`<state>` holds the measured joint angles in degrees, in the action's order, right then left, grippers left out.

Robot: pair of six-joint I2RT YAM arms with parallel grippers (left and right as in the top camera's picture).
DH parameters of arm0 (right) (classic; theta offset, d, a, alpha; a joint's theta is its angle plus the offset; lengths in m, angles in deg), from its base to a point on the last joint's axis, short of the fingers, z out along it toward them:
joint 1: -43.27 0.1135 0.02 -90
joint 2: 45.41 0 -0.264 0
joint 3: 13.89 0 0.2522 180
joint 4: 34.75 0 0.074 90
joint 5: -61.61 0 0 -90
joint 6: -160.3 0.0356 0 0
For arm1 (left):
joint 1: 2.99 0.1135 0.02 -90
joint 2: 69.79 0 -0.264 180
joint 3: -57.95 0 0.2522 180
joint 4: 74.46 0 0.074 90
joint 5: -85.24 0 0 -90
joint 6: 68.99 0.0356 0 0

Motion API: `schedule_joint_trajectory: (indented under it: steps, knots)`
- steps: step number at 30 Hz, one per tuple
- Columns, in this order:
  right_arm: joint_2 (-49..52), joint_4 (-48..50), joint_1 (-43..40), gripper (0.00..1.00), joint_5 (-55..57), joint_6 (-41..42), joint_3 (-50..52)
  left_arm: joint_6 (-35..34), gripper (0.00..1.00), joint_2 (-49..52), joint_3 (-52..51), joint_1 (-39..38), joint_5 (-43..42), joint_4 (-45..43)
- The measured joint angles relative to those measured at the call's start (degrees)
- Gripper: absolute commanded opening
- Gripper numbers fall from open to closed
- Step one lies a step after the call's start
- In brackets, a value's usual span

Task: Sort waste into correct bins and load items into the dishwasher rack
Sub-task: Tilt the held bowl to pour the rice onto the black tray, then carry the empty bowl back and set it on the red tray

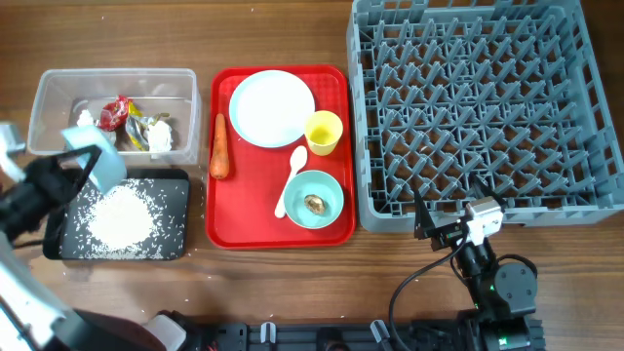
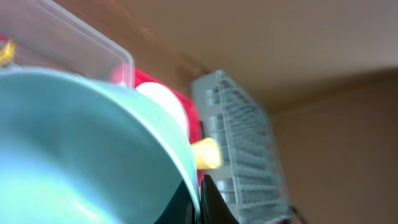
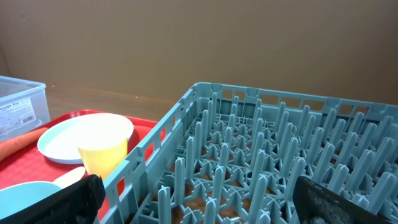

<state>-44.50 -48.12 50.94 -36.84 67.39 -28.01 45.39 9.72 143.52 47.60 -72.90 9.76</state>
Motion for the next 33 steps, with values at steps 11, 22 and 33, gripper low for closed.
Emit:
schedule_joint_trajectory:
  steps: [11,22,33]
  knots:
    - [0.0,0.0,0.0,1.0,0.0,0.0,0.0,-30.9,0.04,-13.1,1.1,-36.6,35.5,-17.3]
    - [0.0,0.0,0.0,1.0,0.0,0.0,0.0,-38.3,0.05,1.4,1.1,-68.2,58.9,-20.5]
    - [0.0,0.0,0.0,1.0,0.0,0.0,0.0,-39.8,0.05,23.7,1.3,-74.9,60.8,-26.5]
